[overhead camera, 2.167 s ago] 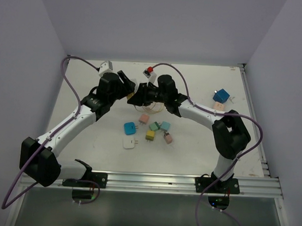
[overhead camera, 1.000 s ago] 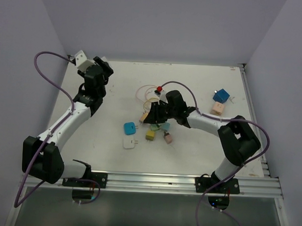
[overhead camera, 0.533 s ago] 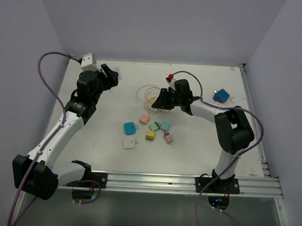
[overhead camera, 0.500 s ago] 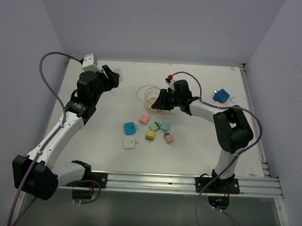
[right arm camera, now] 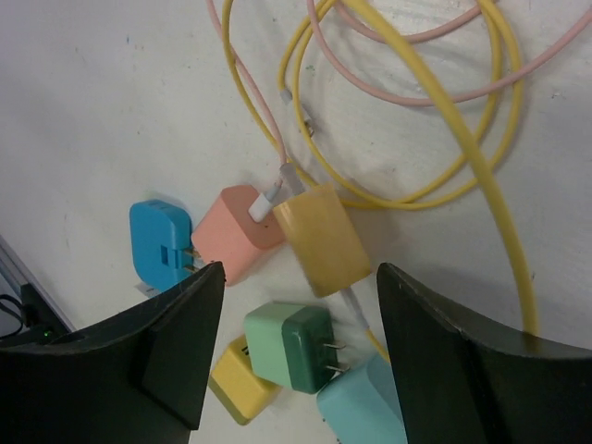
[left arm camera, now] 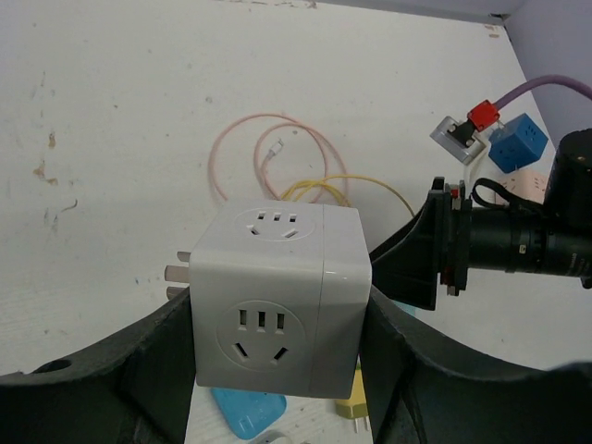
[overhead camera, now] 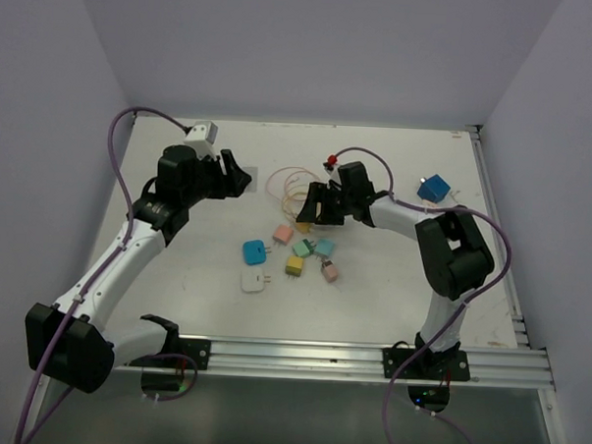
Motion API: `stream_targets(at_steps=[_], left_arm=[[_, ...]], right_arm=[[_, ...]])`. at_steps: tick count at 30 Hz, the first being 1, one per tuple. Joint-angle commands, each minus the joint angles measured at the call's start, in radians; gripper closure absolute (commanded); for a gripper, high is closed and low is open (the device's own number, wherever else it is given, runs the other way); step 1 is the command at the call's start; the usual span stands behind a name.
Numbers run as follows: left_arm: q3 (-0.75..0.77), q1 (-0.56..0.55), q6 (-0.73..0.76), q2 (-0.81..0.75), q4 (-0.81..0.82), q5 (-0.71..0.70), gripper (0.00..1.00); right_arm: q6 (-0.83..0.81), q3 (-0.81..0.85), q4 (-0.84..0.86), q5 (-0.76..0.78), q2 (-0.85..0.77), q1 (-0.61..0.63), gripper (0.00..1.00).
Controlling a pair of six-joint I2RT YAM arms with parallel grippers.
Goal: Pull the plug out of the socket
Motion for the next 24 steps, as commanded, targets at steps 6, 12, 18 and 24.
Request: stream_targets(at_steps=[6, 12, 18, 24], left_arm=[[0.052, -0.003, -0.055, 0.025, -0.001, 0.061, 1.00], [0.049, -0.039, -0.213, 0.045, 0.010, -0.003, 1.00], [0.040, -0.110, -0.330, 0.048, 0.038, -0.101, 1.00], [0.038, -0.147, -0.404, 0.043, 0.036, -0.183, 1.00]], right_arm=[[-0.043, -0.023, -0.031, -0.005, -0.222, 0.004, 0.23], [0.000, -0.044, 0.078, 0.004, -0.316, 0.076, 0.13], [0.067, -0.023, 0.222, 0.005, -0.322, 0.160, 0.07], [0.075, 0.012, 0.268, 0.009, -0.302, 0.191, 0.05]])
